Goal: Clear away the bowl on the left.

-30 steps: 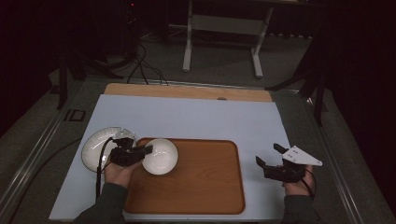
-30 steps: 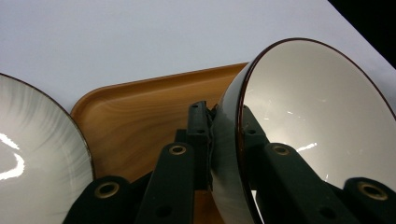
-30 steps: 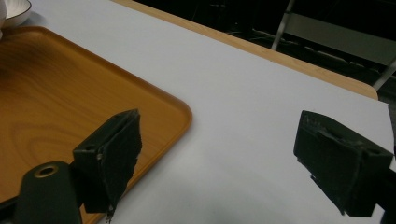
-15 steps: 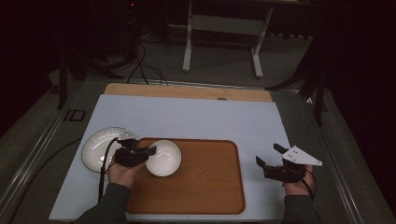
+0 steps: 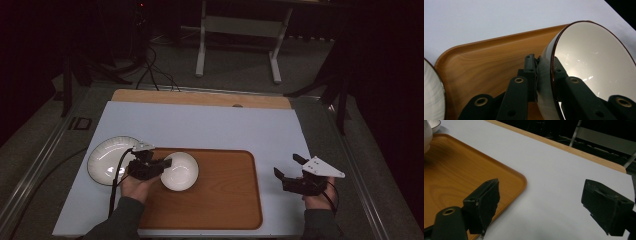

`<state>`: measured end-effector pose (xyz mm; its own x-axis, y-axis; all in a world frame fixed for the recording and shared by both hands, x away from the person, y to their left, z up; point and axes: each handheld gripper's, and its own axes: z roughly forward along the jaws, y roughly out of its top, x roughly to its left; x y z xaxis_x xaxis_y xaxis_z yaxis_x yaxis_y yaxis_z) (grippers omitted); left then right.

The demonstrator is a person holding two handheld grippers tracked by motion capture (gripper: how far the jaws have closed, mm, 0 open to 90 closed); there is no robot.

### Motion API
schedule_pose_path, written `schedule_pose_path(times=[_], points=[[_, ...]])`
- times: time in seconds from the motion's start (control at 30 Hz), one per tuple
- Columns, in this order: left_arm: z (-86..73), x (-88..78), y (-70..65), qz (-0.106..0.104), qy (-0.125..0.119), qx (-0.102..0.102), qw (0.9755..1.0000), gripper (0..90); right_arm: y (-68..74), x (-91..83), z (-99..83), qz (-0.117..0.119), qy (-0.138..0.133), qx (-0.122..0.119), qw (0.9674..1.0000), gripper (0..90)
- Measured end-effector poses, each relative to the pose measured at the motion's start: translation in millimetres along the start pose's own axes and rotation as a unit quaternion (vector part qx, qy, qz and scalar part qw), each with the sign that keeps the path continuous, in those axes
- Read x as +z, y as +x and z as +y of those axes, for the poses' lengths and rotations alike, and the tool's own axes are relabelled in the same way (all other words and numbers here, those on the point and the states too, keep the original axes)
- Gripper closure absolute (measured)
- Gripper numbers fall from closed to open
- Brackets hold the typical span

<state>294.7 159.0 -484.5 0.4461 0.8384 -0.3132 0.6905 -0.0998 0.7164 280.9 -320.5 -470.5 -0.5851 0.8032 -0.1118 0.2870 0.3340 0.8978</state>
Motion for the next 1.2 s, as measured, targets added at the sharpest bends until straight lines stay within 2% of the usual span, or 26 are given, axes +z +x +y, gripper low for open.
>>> schedule_pose_path(times=[0.33, 0.97, 1.2], points=[[-1.1, 6.4, -5.5, -0.004, 0.006, 0.007, 0.9999, 81.0, -0.1, 0.0, -0.1, 0.0, 0.0, 0.0, 1.0, 14.6], [-6.7, 27.9, -22.4, -0.017, 0.031, 0.027, 0.999, 80.9, -0.1, -0.4, -0.2, -0.002, 0.001, -0.001, 1.0, 14.6], [-10.3, 36.6, -28.0, -0.025, 0.037, 0.023, 0.9988, 80.5, -0.2, -0.4, -0.3, -0.002, 0.0, -0.001, 1.0, 14.6]])
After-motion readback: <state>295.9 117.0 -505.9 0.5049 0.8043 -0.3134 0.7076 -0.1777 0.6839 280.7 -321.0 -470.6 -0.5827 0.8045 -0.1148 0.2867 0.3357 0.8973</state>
